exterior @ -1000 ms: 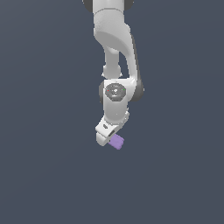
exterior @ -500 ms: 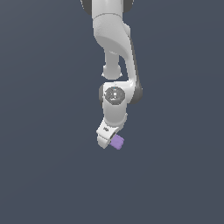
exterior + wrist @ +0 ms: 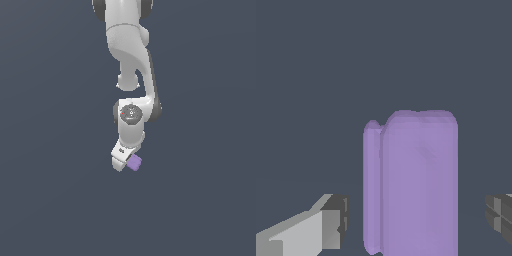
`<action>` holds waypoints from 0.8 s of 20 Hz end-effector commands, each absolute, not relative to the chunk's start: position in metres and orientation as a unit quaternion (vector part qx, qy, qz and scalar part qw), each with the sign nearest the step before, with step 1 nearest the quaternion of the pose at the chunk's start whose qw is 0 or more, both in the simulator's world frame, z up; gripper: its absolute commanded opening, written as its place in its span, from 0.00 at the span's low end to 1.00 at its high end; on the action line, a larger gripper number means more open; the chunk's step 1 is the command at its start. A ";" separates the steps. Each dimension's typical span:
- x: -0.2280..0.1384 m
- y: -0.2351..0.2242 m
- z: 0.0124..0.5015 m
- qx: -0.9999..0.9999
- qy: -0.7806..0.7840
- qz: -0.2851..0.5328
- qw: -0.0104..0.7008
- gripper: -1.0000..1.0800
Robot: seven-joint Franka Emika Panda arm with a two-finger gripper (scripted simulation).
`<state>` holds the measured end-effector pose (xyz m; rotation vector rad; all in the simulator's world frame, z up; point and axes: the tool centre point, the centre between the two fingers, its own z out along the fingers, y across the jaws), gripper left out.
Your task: Pick up the object and move it to a goal position.
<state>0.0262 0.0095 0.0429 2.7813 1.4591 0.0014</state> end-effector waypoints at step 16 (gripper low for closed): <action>0.026 0.009 0.014 0.885 0.466 0.000 0.000 0.00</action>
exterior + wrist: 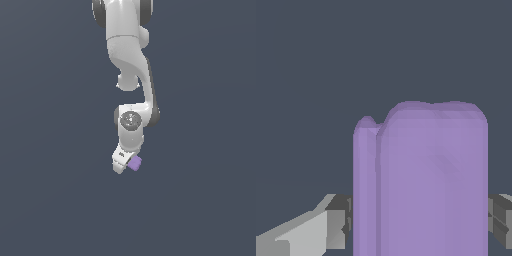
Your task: Pick up the object and move it to a goal position.
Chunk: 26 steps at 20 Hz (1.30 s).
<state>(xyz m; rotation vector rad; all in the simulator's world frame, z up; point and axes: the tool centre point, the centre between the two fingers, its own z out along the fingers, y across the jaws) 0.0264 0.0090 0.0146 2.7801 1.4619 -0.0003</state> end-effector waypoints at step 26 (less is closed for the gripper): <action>0.055 0.006 0.179 0.885 0.466 0.000 0.000 0.00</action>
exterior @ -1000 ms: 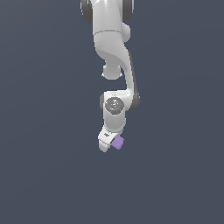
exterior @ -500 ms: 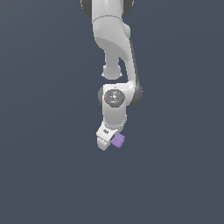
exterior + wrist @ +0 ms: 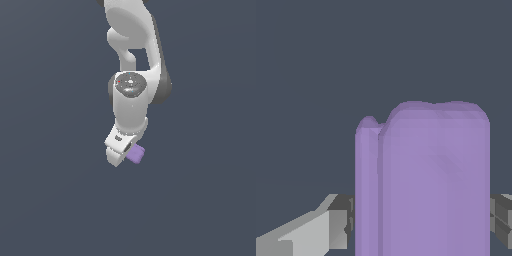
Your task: Pick up the object and move it to a goal position.
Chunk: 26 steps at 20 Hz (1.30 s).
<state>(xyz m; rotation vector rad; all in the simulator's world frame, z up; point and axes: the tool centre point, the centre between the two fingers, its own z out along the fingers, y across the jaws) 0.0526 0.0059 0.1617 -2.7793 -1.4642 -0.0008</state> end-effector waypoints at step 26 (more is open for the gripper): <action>0.091 0.001 0.336 -0.885 -0.466 0.000 0.000 0.00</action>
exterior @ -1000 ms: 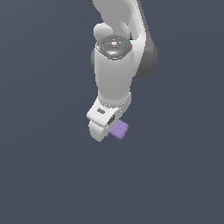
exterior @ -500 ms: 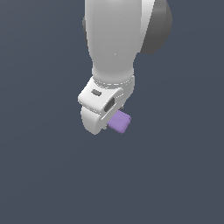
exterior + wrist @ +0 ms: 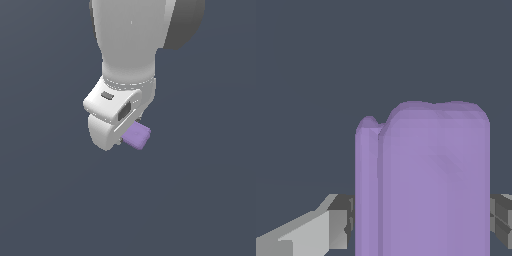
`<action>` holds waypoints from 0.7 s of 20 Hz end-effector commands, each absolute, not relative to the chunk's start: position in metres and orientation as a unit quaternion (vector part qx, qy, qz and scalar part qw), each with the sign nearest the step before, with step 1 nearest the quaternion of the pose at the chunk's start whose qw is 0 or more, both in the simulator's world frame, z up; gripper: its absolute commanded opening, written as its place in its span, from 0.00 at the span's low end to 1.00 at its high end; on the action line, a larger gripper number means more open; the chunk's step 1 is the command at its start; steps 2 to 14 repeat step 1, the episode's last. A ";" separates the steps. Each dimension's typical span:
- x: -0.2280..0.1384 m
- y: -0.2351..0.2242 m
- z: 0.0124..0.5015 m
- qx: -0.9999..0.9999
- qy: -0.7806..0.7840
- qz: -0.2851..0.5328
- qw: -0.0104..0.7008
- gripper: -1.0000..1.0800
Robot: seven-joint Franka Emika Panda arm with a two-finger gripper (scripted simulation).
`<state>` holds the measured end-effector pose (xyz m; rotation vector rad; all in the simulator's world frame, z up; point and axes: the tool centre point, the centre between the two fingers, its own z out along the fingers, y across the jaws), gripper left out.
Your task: Pick up the object and move it to a goal position.
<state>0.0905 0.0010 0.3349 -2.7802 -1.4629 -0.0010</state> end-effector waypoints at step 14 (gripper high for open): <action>0.091 0.001 0.336 -0.885 -0.466 0.000 0.000 0.00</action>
